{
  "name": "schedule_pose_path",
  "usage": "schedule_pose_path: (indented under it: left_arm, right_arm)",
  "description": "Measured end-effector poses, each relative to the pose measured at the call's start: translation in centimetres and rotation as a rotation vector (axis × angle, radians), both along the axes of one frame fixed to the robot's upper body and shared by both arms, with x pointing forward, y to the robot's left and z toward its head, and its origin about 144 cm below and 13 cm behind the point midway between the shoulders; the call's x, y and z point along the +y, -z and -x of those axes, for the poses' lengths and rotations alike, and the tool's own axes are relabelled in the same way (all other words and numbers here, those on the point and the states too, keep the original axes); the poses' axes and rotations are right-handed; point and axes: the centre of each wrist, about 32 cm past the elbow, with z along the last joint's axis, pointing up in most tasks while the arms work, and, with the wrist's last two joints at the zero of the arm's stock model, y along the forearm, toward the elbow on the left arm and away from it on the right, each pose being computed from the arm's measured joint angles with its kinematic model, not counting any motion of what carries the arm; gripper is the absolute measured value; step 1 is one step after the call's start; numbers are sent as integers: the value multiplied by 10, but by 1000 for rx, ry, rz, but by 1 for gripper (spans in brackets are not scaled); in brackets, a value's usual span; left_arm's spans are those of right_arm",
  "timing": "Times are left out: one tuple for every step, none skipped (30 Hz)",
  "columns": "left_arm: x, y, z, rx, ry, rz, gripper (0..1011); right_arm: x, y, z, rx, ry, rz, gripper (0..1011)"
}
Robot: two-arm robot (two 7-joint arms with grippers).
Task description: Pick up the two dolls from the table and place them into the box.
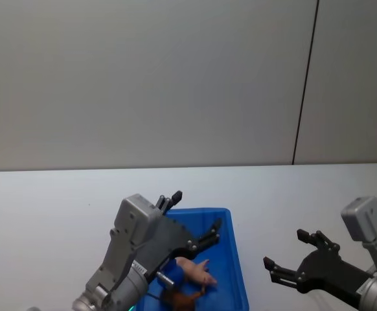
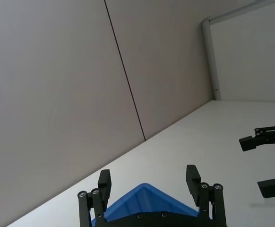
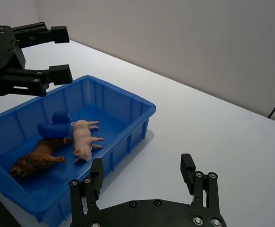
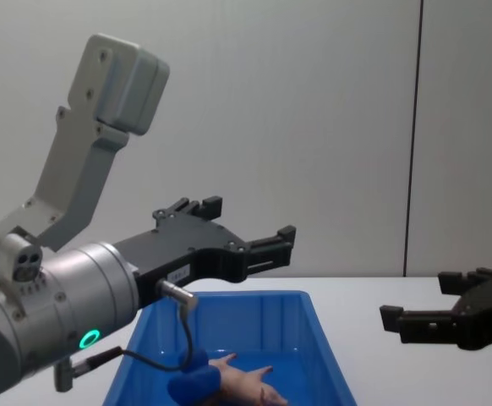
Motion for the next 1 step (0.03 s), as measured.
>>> schedule_pose_path:
  left_arm:
    - [-1, 0, 0, -4, 4, 4, 1003]
  right_arm:
    - [0, 0, 0, 0, 0, 0, 1001]
